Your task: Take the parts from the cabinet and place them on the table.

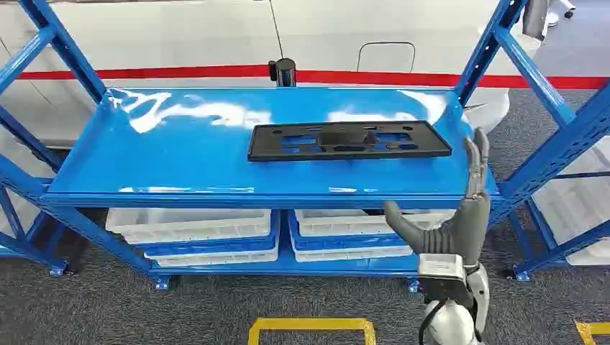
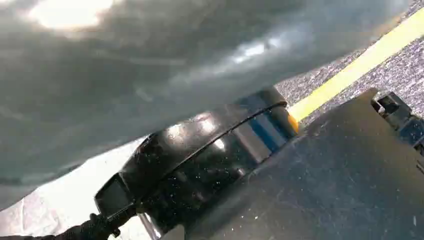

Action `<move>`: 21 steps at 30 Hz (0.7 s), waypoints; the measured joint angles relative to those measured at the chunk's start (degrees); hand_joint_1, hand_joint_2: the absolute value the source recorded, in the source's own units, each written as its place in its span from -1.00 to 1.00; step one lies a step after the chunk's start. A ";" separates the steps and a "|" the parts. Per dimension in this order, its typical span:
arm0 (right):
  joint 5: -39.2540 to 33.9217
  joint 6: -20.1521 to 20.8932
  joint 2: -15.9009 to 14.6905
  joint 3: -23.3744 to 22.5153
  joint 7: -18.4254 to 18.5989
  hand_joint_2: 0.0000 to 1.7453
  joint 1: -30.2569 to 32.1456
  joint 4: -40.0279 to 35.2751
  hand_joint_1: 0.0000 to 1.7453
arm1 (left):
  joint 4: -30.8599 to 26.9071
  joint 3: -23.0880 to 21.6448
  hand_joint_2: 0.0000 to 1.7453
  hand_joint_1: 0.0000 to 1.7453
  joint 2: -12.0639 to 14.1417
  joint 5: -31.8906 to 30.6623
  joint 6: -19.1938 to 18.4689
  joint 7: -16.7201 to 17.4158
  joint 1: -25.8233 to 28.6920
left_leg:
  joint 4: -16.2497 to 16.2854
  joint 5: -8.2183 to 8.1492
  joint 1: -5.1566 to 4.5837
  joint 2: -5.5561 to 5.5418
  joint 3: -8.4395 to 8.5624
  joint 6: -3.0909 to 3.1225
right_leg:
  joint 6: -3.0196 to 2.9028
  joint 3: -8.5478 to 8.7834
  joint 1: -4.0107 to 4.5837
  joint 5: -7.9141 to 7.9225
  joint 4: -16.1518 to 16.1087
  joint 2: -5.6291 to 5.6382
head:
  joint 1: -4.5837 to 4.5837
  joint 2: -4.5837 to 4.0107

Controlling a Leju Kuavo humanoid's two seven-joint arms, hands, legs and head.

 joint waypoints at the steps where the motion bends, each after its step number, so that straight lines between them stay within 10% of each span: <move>1: 1.21 0.63 -0.33 0.17 0.60 1.00 -0.49 0.45 -1.00 | 0.02 0.00 -1.00 -1.00 0.00 -0.50 -0.09 0.02 -0.07 | 0.00 0.00 0.00 -0.04 -0.01 0.00 | 0.00 0.00 0.00 0.00 0.00 0.00 | 0.02 0.00; 21: 7.76 5.03 -1.92 1.68 5.14 1.00 -3.50 4.52 -1.00 | 0.37 0.00 -1.00 -1.00 0.02 -2.19 -0.24 0.31 -0.21 | 0.00 0.00 0.00 0.00 -0.01 0.00 | 0.00 0.00 -0.01 0.00 0.00 0.00 | 0.00 0.00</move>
